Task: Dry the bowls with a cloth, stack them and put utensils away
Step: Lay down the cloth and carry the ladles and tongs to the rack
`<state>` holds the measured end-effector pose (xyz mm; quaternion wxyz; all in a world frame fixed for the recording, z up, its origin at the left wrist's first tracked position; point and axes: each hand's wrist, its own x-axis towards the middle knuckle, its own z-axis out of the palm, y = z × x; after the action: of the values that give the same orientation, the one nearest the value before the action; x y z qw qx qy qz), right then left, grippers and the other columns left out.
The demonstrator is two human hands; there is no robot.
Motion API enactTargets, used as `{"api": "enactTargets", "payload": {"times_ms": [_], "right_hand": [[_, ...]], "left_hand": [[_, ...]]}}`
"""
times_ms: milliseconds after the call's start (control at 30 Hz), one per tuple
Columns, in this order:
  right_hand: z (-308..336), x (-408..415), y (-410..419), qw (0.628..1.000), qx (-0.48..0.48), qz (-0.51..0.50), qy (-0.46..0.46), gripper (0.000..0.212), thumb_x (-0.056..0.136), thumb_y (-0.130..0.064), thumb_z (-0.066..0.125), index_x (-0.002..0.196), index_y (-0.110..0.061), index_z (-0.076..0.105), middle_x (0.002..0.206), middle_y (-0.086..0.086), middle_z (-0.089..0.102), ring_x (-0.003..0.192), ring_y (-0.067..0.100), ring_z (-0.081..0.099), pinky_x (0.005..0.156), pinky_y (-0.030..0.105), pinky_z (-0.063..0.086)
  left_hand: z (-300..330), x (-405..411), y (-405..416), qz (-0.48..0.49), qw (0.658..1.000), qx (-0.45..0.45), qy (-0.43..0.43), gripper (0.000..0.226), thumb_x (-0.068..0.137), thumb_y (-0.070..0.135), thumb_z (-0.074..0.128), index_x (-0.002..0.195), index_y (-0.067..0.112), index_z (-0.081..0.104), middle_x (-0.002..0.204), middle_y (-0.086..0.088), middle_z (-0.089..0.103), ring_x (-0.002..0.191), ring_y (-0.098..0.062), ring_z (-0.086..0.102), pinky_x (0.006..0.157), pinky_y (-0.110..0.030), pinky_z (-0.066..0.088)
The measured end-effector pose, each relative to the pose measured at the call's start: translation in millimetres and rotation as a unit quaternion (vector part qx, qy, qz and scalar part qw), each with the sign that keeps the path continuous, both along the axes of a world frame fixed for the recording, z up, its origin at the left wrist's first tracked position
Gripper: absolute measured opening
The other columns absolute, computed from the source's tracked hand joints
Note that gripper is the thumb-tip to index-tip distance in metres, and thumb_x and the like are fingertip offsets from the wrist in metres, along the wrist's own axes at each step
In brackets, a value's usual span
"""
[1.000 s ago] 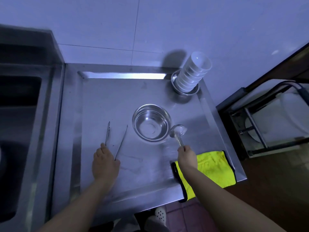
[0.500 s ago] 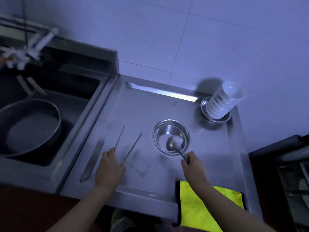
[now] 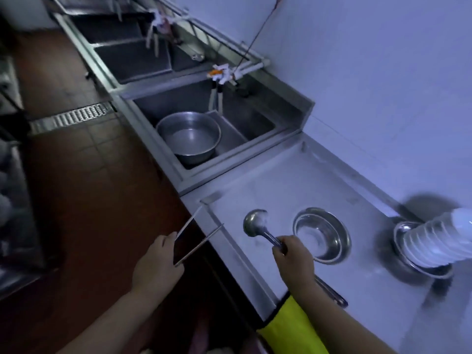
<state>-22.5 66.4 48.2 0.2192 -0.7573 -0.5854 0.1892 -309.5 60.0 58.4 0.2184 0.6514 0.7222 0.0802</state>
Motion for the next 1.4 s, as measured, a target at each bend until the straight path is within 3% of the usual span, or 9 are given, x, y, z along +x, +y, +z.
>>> {"api": "enactTargets", "payload": {"times_ms": [167,267,400,900,1200,1400], "right_hand": [[13.9,-84.1,0.7,0.993,0.015,0.113,0.012,0.010,0.085,-0.012,0.062,0.092,-0.017,0.068,0.083,-0.007,0.055,0.069,0.015,0.053,0.058,0.025,0.036],[23.3,-150.4,-8.1,0.981,0.012,0.195,0.017,0.011,0.087,-0.015,0.061,0.094,-0.022,0.067,0.084,-0.010,0.056,0.071,0.010,0.054,0.057,0.018,0.038],[34.2,-253.5,-42.6,0.960,0.017,0.279,0.027,0.014,0.085,-0.019,0.060,0.089,-0.030,0.065,0.084,-0.013,0.057,0.071,0.007,0.056,0.065,0.029,0.047],[56.8,-630.8,-233.1,0.886,0.025,0.453,0.099,0.011,0.079,-0.015,0.066,0.079,-0.025,0.070,0.078,-0.011,0.065,0.075,0.007,0.060,0.071,0.034,0.051],[59.7,-776.0,-247.5,0.849,0.028,0.517,0.110,0.017,0.075,-0.008,0.070,0.077,-0.025,0.072,0.074,-0.015,0.064,0.074,0.006,0.060,0.069,0.023,0.045],[60.9,-893.7,-211.8,0.828,0.029,0.547,0.120,0.012,0.078,-0.009,0.069,0.079,-0.020,0.074,0.070,-0.010,0.063,0.072,0.011,0.060,0.065,0.024,0.039]], "left_hand": [[17.1,-75.8,-65.3,0.117,0.993,0.022,0.008,0.076,0.080,0.032,0.064,0.146,0.020,0.029,0.125,0.007,0.043,0.110,-0.011,0.051,0.077,-0.026,0.045],[22.2,-128.7,-113.4,0.179,0.983,0.040,0.002,0.075,0.079,0.031,0.063,0.146,0.021,0.030,0.125,0.006,0.043,0.110,-0.012,0.052,0.081,-0.027,0.047],[25.6,-202.6,-187.2,0.246,0.968,0.060,0.004,0.076,0.076,0.028,0.065,0.145,0.020,0.034,0.126,0.004,0.045,0.110,-0.016,0.054,0.083,-0.030,0.049],[35.1,-500.5,-481.1,0.472,0.876,0.103,0.006,0.078,0.070,0.020,0.076,0.140,0.012,0.044,0.118,-0.002,0.053,0.103,-0.021,0.059,0.079,-0.035,0.051],[35.6,-614.9,-507.7,0.573,0.810,0.126,-0.015,0.073,0.070,0.017,0.075,0.137,0.015,0.047,0.116,-0.005,0.052,0.106,-0.028,0.057,0.081,-0.037,0.049],[43.8,-705.3,-480.2,0.579,0.798,0.165,0.022,0.072,0.069,0.018,0.077,0.135,0.015,0.048,0.115,-0.005,0.054,0.103,-0.030,0.060,0.077,-0.037,0.051]]}}
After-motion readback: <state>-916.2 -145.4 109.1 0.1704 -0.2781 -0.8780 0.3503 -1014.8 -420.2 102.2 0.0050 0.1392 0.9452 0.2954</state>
